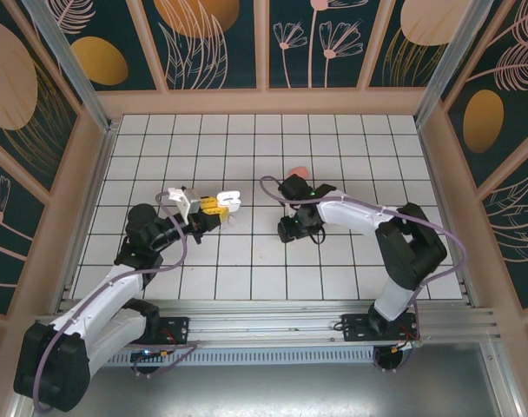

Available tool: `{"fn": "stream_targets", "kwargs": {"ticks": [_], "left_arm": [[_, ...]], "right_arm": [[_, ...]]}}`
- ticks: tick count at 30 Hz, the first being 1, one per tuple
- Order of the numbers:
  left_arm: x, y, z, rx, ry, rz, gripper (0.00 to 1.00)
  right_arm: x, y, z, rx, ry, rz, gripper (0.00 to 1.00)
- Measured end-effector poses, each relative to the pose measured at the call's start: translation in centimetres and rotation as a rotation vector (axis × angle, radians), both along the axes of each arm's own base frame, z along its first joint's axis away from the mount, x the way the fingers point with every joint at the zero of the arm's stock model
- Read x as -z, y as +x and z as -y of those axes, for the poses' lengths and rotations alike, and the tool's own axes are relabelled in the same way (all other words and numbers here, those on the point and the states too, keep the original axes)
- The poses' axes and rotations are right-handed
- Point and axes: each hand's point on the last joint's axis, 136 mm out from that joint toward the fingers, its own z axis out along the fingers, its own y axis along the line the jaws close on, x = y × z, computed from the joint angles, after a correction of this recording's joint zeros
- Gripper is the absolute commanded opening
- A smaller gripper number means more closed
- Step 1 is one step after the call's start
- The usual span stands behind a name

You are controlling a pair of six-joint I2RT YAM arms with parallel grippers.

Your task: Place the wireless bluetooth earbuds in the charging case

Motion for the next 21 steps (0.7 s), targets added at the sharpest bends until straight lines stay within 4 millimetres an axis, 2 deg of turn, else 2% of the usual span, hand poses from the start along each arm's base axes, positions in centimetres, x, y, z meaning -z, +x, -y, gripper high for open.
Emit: {"fn": "stream_targets", "kwargs": {"ticks": [7, 21], "left_arm": [[0.4, 0.0, -0.3, -0.023, -0.001, -0.017, 0.0], [0.6, 0.0, -0.3, -0.023, 0.0, -0.027, 0.0]], "right_arm": [[0.8, 0.1, -1.4, -0.052, -0.056, -0.002, 0.53], [2.2, 0.0, -1.0, -0.075, -0.109, -0.032, 0.46]]}}
